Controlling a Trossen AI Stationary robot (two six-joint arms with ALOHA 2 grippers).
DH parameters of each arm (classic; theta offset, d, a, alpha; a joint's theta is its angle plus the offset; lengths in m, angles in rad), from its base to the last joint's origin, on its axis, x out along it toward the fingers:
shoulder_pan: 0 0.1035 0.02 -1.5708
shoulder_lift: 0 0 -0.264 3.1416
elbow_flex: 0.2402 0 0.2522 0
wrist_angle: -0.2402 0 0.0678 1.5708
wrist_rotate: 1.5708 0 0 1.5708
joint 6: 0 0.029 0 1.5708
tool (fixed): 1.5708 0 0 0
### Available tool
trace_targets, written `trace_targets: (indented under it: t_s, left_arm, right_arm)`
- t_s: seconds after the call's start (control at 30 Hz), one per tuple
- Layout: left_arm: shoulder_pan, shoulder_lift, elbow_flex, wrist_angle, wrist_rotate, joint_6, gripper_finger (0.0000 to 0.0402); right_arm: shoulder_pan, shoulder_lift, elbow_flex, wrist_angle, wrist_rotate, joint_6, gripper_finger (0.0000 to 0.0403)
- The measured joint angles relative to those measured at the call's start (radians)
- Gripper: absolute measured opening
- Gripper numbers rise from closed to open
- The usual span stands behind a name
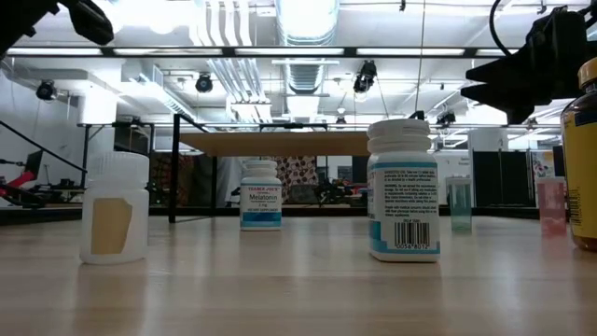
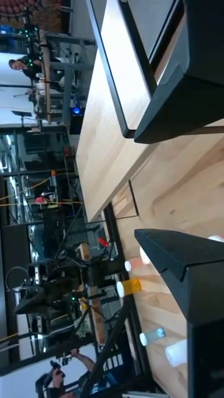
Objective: Pick and place medicine bottles onto shelf by color
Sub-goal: Put the top white and blue pill bottle on the shelf
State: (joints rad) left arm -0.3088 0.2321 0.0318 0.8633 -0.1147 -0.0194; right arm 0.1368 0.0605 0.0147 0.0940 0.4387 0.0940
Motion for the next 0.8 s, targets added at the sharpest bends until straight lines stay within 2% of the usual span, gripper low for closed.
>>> trace_targets:
  t_s: [0.33, 0.53, 0.7, 0.8]
  left_arm:
    - [0.000, 0.001, 0.005, 0.052, -0.235, 0.000, 0.0000]
    - [0.000, 0.006, 0.005, 0.069, -0.309, -0.002, 0.0000]
    - [0.000, 0.025, 0.011, 0.070, -0.312, -0.019, 0.0000]
    - [0.000, 0.079, 0.053, 0.069, -0.315, 0.032, 0.0000]
  right_arm:
    - [0.000, 0.000, 0.000, -0.001, 0.009, -0.017, 0.0226]
    - [0.000, 0.000, 0.000, 0.000, 0.009, -0.016, 0.0226]
    - [0.000, 0.000, 0.000, 0.001, 0.009, -0.018, 0.0226]
    - [0.000, 0.000, 0.000, 0.023, 0.009, -0.021, 0.0226]
